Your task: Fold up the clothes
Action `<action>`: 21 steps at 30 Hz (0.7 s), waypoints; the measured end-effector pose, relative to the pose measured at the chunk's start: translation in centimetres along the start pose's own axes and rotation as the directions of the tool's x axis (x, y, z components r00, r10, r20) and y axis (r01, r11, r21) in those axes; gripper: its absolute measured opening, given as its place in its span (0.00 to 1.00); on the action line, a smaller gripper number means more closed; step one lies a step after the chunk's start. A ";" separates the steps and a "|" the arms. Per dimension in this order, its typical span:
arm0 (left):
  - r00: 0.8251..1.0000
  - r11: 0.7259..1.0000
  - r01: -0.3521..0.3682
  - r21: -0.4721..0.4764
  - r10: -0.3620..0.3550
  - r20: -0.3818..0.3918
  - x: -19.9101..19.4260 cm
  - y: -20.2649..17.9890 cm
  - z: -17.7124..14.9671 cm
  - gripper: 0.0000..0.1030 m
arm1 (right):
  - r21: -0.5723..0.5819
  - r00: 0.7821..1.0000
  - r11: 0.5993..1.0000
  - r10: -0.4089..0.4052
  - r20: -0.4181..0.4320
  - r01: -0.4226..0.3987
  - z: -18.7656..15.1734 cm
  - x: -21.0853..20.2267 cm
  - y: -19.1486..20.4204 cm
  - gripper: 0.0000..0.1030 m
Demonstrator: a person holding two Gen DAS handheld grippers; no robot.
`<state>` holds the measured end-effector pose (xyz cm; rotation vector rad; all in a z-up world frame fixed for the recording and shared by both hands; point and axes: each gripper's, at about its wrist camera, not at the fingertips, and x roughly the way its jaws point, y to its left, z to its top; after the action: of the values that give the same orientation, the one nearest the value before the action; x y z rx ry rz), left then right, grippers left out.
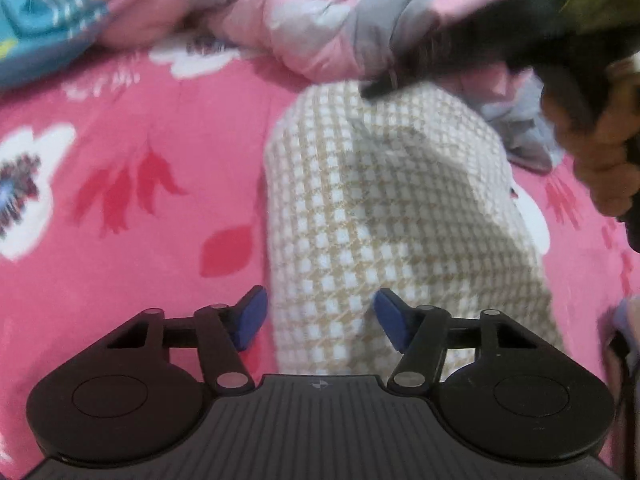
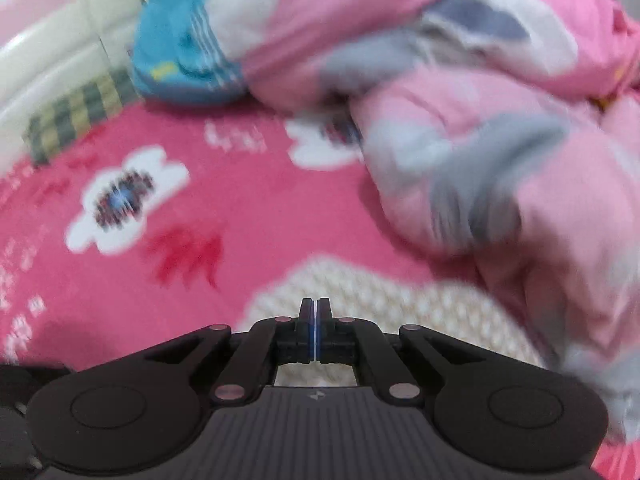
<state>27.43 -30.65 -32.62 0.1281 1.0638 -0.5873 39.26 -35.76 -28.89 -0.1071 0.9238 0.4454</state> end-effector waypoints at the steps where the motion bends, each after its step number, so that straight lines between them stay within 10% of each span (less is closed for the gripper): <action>1: 1.000 1.000 0.002 -0.006 -0.002 -0.009 0.3 -0.2 0.1 0.56 | -0.002 1.000 1.000 0.001 -0.019 -0.001 0.0 1.0 0.2 0.00; 3: 1.000 1.000 -0.013 0.009 0.013 -0.017 0.3 -0.6 0.0 0.52 | -0.025 0.991 0.999 -0.051 -0.127 0.048 -1.1 4.6 0.1 0.00; 21: 0.994 0.998 -0.055 0.014 0.056 -0.093 0.7 -1.4 0.3 0.51 | 0.100 0.994 0.995 0.035 -0.105 -0.024 -1.0 4.9 -1.6 0.00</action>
<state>27.17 -32.19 -32.82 0.1958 1.1440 -0.5412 41.71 -35.89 -33.55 -0.0277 1.0517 0.4238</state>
